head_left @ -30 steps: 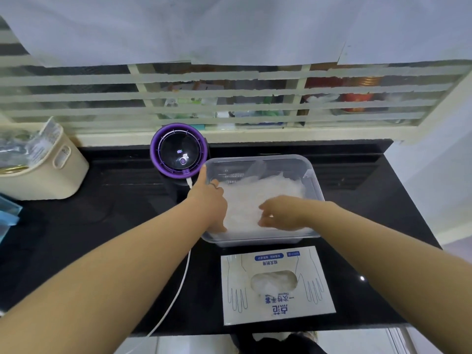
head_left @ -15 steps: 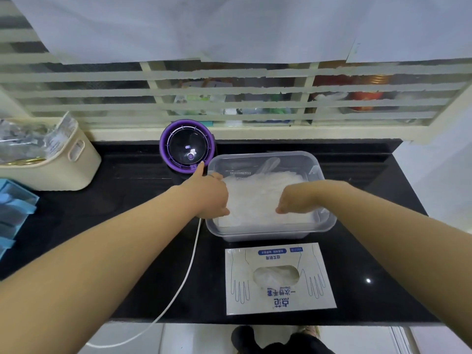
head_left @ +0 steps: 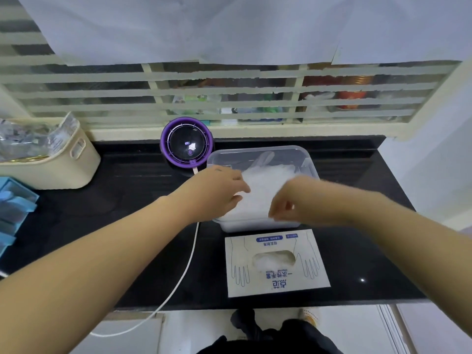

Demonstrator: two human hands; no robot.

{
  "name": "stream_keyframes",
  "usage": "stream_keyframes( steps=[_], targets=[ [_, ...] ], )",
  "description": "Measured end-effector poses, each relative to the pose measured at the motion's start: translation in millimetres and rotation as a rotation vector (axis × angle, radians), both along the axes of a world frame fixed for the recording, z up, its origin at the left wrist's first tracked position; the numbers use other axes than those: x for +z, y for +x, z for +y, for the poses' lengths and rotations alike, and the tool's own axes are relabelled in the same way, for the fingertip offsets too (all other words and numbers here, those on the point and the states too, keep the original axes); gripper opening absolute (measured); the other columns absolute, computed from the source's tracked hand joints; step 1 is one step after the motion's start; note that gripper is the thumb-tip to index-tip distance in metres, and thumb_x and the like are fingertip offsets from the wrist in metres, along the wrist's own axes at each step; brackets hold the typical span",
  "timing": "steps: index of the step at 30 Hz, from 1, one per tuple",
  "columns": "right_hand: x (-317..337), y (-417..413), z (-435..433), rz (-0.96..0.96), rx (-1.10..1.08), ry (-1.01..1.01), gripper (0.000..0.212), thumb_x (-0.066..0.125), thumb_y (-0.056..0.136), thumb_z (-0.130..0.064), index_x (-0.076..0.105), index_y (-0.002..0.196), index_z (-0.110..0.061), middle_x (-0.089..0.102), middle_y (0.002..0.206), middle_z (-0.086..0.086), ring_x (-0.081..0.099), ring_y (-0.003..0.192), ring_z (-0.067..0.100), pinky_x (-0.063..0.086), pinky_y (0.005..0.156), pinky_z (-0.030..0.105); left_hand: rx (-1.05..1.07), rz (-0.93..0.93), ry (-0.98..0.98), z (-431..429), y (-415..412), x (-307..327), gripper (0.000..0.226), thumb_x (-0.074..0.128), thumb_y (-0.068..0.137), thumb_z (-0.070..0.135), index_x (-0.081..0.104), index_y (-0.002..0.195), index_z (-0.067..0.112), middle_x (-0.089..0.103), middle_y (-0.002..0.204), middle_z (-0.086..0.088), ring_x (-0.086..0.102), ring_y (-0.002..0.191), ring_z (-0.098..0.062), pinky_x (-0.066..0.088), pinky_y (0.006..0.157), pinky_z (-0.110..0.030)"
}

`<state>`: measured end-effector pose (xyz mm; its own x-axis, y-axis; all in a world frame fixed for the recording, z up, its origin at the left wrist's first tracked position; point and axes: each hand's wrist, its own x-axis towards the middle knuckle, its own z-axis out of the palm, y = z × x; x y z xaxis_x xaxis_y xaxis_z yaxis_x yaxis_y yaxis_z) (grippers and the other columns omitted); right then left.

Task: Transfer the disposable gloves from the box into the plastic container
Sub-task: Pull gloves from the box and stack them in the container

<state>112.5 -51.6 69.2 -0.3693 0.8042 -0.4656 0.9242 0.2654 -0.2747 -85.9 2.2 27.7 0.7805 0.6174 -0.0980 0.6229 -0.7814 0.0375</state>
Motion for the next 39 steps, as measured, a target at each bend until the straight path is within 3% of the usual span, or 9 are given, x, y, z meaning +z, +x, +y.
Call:
stream_keyframes(
  steps=[4,8,11,15,21,27,30,33,39],
  targets=[
    [-56,-7,-32,-0.162,0.173,-0.269,0.030,0.044,0.096,-0.011,0.064,0.118,-0.014,0.066,0.114,0.001,0.061,0.095,0.022,0.050,0.086,0.035,-0.207,-0.098,-0.051,-37,0,-13,0.030,0.051,0.097,0.019,0.060,0.125,0.019,0.060,0.118,-0.003,0.063,0.098,-0.025,0.055,0.079,-0.040],
    [-103,0,-44,-0.195,0.235,-0.243,0.050,0.039,0.094,-0.003,0.045,0.134,-0.033,0.053,0.114,0.003,0.057,0.094,0.028,0.051,0.085,0.040,-0.223,0.159,-0.226,-65,-1,-48,0.046,0.045,0.099,0.037,0.037,0.144,0.030,0.034,0.146,0.001,0.043,0.127,-0.021,0.041,0.101,-0.036],
    [-116,0,-46,-0.095,0.142,-0.161,0.033,0.040,0.100,-0.022,0.052,0.128,-0.033,0.057,0.112,-0.001,0.058,0.096,0.024,0.050,0.086,0.038,-0.173,0.202,-0.254,-71,-4,-69,0.053,0.050,0.096,0.045,0.034,0.145,0.035,0.016,0.158,-0.003,0.019,0.143,-0.024,0.021,0.116,-0.037],
    [-115,6,-42,-0.070,0.136,0.091,0.027,0.049,0.096,-0.035,0.062,0.119,-0.031,0.063,0.110,-0.009,0.057,0.101,0.014,0.047,0.087,0.031,-0.163,0.183,-0.259,-69,-7,-80,0.055,0.048,0.095,0.049,0.030,0.146,0.037,0.010,0.159,0.001,0.010,0.146,-0.021,0.013,0.118,-0.035],
    [-128,-2,-41,-0.100,0.224,0.140,0.032,0.041,0.098,-0.040,0.065,0.112,-0.026,0.059,0.100,-0.003,0.059,0.086,0.021,0.048,0.076,0.032,-0.118,0.122,-0.298,-66,-9,-85,0.075,0.055,0.091,0.050,0.018,0.152,0.028,0.015,0.158,0.008,0.012,0.145,-0.015,0.013,0.118,-0.030],
    [-122,0,-50,0.148,0.003,0.159,0.021,0.048,0.096,-0.033,0.066,0.098,-0.022,0.057,0.099,-0.010,0.055,0.084,0.014,0.045,0.075,0.026,-0.080,0.101,-0.315,-66,-8,-85,0.086,0.057,0.090,0.051,0.006,0.154,0.025,0.013,0.159,0.007,0.012,0.145,-0.014,0.014,0.119,-0.030],
    [-105,8,-52,0.253,-0.122,0.133,0.009,0.048,0.097,-0.033,0.055,0.095,-0.028,0.051,0.097,-0.019,0.054,0.084,0.006,0.045,0.075,0.016,-0.074,0.105,-0.315,-65,-4,-84,0.088,0.061,0.087,0.049,0.009,0.154,0.023,0.019,0.157,0.006,0.019,0.142,-0.016,0.021,0.116,-0.032],
    [-92,12,-52,0.288,-0.190,0.075,0.012,0.042,0.099,-0.035,0.052,0.100,-0.028,0.059,0.100,-0.014,0.057,0.087,0.008,0.051,0.079,0.024,-0.083,0.128,-0.295,-65,-1,-81,0.088,0.063,0.085,0.049,0.014,0.153,0.021,0.025,0.153,0.003,0.025,0.139,-0.019,0.028,0.113,-0.034],
    [-54,15,-47,0.537,-0.429,0.252,0.013,0.045,0.098,-0.024,0.047,0.085,-0.026,0.063,0.081,-0.005,0.063,0.077,0.016,0.049,0.066,0.022,-0.072,0.230,-0.273,-67,4,-74,0.077,0.064,0.084,0.051,0.032,0.145,0.016,0.037,0.144,-0.004,0.037,0.126,-0.024,0.038,0.104,-0.035]
  ],
)
